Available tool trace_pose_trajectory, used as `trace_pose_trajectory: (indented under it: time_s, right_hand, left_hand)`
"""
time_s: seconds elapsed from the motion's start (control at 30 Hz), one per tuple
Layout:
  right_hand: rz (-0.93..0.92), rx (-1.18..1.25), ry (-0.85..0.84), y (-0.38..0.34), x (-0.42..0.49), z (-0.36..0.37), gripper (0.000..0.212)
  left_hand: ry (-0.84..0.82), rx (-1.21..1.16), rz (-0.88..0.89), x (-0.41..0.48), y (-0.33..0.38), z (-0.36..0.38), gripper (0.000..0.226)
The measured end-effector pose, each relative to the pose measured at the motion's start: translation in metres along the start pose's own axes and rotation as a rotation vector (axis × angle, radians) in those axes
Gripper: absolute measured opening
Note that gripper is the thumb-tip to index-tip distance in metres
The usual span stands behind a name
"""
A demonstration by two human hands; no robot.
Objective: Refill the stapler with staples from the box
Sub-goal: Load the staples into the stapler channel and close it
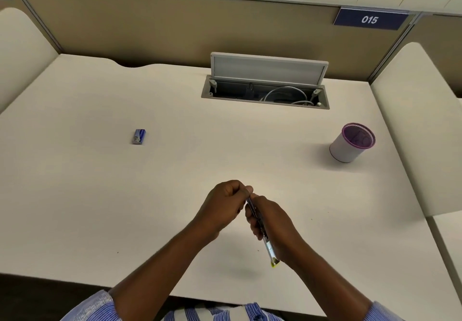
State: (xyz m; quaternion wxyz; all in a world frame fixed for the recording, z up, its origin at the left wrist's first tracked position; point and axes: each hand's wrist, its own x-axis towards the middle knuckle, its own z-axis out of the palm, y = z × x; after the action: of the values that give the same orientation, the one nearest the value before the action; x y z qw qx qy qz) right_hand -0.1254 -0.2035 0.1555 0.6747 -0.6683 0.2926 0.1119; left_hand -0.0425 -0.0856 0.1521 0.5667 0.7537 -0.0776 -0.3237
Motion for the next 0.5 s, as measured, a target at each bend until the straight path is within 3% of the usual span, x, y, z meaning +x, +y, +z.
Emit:
trace_pose_trajectory:
  time_s: [0.33, 0.5]
  right_hand:
    - [0.062, 0.047, -0.076, -0.0038, 0.0, -0.0043, 0.039]
    - [0.13, 0.118, -0.085, -0.0073, 0.0021, -0.0045, 0.03]
  left_hand:
    - [0.007, -0.05, -0.037, 0.0003, -0.0018, 0.0016, 0.033]
    - [0.034, 0.071, 0.024, 0.0008, -0.0032, 0.0046, 0.027]
